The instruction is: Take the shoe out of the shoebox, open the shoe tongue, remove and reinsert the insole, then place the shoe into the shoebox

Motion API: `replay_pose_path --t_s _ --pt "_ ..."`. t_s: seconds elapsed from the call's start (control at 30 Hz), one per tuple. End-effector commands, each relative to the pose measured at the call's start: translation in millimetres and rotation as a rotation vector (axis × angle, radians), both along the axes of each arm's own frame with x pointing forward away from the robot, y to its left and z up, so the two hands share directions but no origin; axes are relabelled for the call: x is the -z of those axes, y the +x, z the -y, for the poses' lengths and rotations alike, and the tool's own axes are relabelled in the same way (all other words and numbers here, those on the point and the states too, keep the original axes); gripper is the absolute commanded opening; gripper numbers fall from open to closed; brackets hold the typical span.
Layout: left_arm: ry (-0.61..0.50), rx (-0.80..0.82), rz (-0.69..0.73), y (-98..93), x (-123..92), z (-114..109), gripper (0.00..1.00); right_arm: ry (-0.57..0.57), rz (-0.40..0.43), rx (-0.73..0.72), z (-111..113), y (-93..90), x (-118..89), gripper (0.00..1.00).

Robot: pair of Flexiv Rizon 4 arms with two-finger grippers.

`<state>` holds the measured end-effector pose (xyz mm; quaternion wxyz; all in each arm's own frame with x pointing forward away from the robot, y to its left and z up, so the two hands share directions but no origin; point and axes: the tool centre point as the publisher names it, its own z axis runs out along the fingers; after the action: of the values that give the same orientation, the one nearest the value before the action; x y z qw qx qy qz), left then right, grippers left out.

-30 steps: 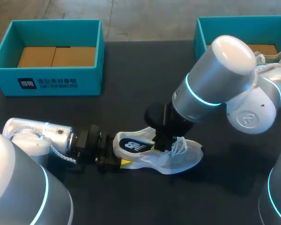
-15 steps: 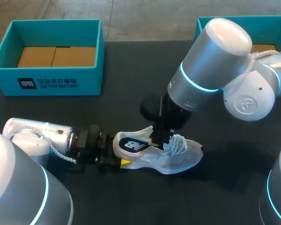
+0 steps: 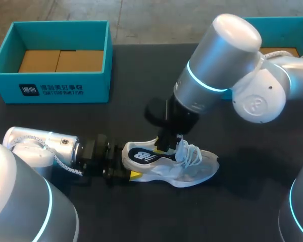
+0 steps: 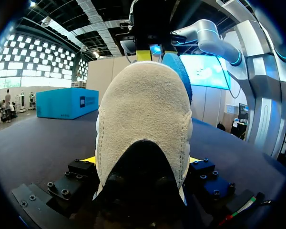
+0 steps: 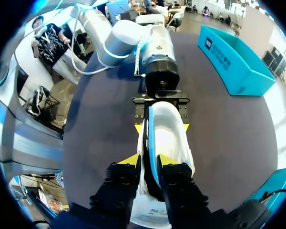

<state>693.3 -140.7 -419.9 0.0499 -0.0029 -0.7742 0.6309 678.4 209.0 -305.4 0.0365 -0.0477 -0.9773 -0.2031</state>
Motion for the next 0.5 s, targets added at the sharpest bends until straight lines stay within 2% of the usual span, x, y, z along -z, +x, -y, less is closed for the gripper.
replay_pose_path --t_s 0.03,0.17,0.5 --pt "0.000 -0.002 0.001 1.6 3.6 0.3 0.00 0.004 -0.007 -0.005 -8.1 1.9 6.7 0.27" --pt "0.000 -0.002 0.001 1.6 3.6 0.3 0.00 0.000 -0.015 -0.012 -11.8 2.2 7.6 0.28" --pt "0.000 -0.002 0.001 1.6 3.6 0.3 0.00 0.001 -0.033 -0.010 -17.3 4.5 9.0 0.16"
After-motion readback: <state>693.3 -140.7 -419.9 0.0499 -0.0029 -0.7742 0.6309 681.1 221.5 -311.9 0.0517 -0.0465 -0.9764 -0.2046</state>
